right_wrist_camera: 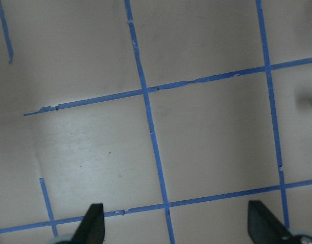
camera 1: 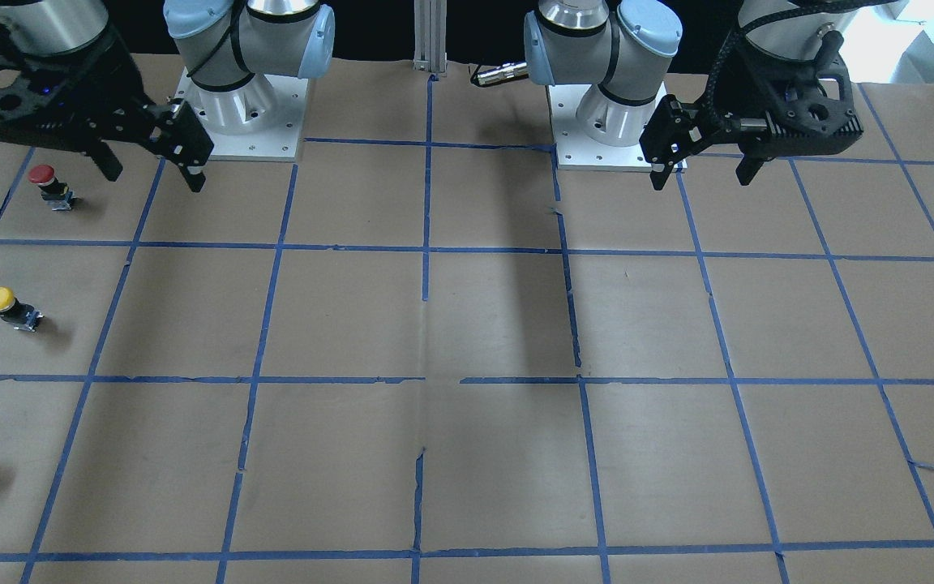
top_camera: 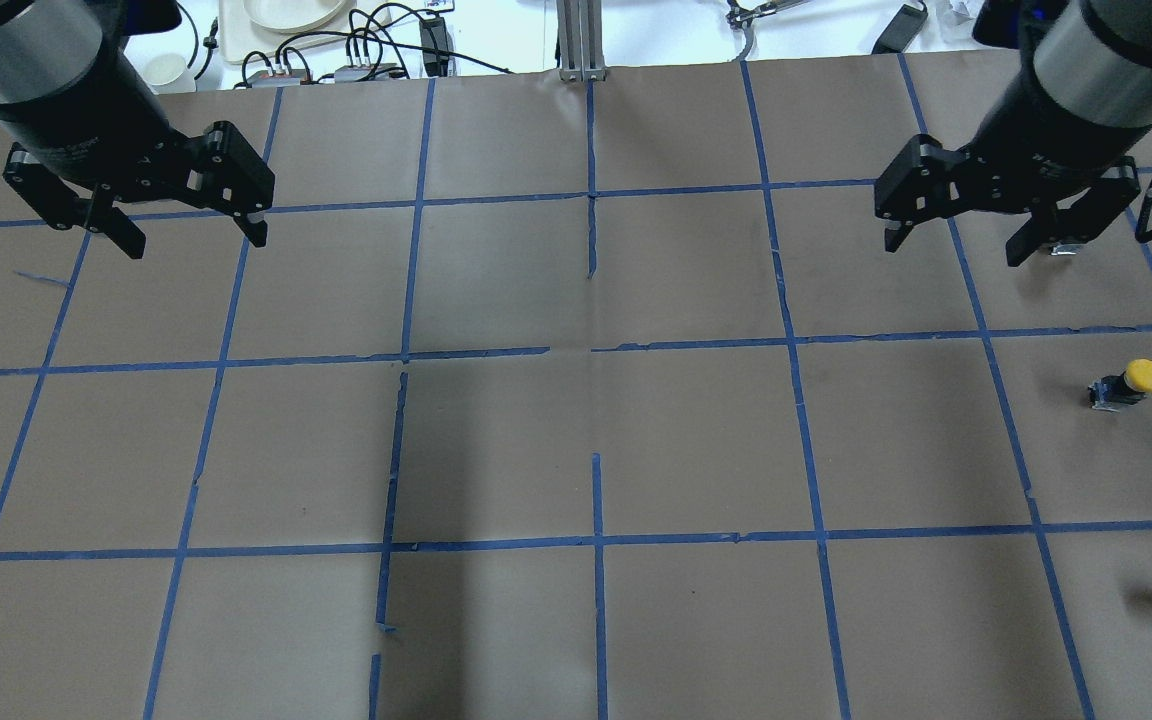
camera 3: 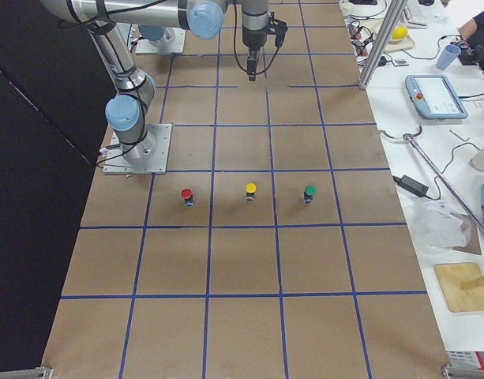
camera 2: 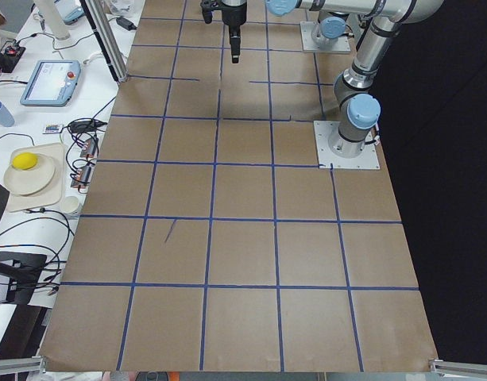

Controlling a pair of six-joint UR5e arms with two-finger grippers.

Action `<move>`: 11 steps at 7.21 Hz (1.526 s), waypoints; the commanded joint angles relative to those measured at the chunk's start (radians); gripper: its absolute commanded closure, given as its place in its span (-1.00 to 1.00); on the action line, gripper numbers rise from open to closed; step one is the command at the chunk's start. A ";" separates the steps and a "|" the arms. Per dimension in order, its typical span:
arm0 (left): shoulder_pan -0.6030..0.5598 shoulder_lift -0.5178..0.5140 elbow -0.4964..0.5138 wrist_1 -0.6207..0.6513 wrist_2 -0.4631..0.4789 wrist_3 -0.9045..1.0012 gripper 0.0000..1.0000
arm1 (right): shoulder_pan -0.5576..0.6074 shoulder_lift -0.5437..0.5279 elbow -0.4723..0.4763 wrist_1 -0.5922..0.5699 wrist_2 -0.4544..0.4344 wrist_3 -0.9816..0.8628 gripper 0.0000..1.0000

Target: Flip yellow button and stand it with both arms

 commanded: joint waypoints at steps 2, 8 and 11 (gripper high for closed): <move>-0.015 -0.082 0.088 0.005 -0.005 0.000 -0.99 | 0.073 -0.022 0.000 0.066 -0.052 0.050 -1.00; -0.046 -0.076 0.099 -0.014 -0.021 -0.007 -0.99 | 0.022 0.048 -0.021 0.064 -0.035 0.063 -1.00; -0.042 -0.076 0.099 -0.035 -0.019 -0.014 -0.99 | 0.021 0.042 -0.021 0.063 -0.037 0.061 -1.00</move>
